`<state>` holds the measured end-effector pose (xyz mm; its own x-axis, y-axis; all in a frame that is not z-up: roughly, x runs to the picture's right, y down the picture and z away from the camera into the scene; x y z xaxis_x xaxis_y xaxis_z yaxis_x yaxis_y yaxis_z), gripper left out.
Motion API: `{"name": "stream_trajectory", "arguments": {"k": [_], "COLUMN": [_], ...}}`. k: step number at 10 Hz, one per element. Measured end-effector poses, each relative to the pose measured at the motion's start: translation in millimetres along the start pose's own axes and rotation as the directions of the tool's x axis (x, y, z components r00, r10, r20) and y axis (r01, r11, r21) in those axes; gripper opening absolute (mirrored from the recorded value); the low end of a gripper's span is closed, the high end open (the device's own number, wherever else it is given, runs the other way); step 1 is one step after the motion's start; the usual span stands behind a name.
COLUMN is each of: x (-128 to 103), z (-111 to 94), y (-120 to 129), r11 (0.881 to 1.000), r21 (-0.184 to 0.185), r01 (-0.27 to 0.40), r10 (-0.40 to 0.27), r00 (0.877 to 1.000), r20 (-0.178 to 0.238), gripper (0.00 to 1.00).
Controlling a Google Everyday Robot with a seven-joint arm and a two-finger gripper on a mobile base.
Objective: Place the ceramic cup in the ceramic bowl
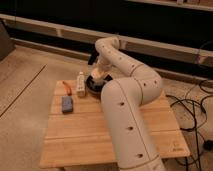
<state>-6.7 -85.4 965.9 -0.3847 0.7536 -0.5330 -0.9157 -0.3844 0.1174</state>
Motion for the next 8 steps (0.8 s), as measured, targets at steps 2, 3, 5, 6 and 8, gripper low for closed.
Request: {"name": "stream_trajectory", "arguments": {"k": [2,3,5,6,8], "x": [0.1,0.1,0.1,0.2,0.2], "z": [0.1,0.1,0.1,0.1,0.2], "y": [0.2,0.2,0.1,0.1,0.1], "r11": [1.0,1.0,1.0,1.0,1.0], "r21": [0.0,0.0,0.0,0.0,0.0], "r01": [0.0,0.0,0.0,0.0,0.0], "r10": [0.0,0.0,0.0,0.0,0.0], "r00": [1.0,1.0,1.0,1.0,1.0], "r20": [0.0,0.0,0.0,0.0,0.0], "gripper": [0.68,0.77,0.8,0.8,0.8]}}
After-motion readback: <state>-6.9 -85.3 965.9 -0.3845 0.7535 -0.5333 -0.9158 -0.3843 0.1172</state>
